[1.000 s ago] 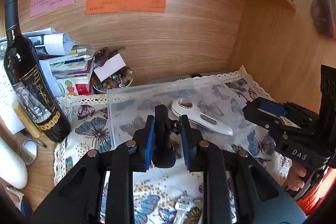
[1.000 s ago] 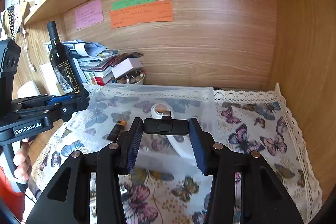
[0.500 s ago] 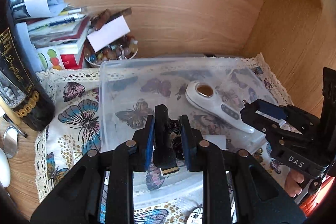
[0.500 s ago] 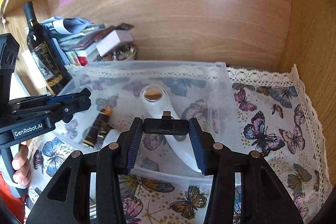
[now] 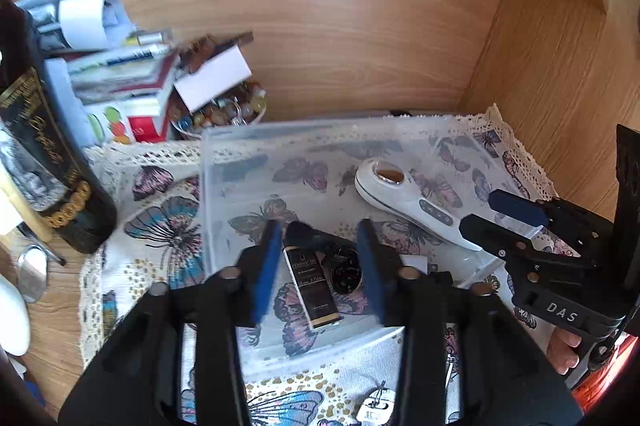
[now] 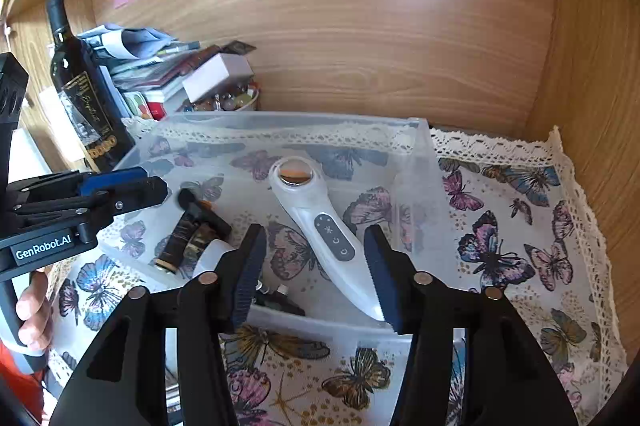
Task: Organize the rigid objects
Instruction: 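Carry both black pieces into the clear box and open both tools, then grasp the keys with the left tool while the right tool grasps the silver cylinder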
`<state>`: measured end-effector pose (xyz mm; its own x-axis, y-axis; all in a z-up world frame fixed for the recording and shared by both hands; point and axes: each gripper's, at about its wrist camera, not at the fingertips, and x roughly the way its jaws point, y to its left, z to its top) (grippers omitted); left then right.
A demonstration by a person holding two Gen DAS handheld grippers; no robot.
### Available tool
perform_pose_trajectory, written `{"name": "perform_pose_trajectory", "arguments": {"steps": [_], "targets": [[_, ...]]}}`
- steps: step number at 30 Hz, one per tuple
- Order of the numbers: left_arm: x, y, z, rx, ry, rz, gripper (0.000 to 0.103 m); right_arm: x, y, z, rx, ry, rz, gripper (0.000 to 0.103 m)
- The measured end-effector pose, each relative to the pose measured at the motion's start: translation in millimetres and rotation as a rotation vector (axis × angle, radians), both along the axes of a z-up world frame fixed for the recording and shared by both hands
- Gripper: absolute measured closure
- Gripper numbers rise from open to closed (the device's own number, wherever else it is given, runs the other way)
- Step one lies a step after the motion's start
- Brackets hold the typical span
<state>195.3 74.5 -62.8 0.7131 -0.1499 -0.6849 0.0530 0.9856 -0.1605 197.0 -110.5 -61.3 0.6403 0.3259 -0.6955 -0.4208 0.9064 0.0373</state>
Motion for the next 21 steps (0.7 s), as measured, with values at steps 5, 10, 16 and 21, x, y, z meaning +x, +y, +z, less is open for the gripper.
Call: {"name": "perform_pose_trajectory", "arguments": {"steps": [5,10,16,21], "targets": [[-24,-1,17,0.023,-0.063,0.011,0.036,-18,-4,12,0.010,-0.040,0.011,0.044],[-47,-4,20,0.045,-0.076,0.009,0.022,-36,-11,15,0.030,-0.044,0.016,0.034],[-69,-8,2,0.081,-0.032,0.002,0.021,-52,-6,-2,0.013,0.000,0.045,0.026],[-86,3,-19,0.075,0.025,0.034,0.021,-61,11,-28,0.008,0.100,0.080,0.022]]}}
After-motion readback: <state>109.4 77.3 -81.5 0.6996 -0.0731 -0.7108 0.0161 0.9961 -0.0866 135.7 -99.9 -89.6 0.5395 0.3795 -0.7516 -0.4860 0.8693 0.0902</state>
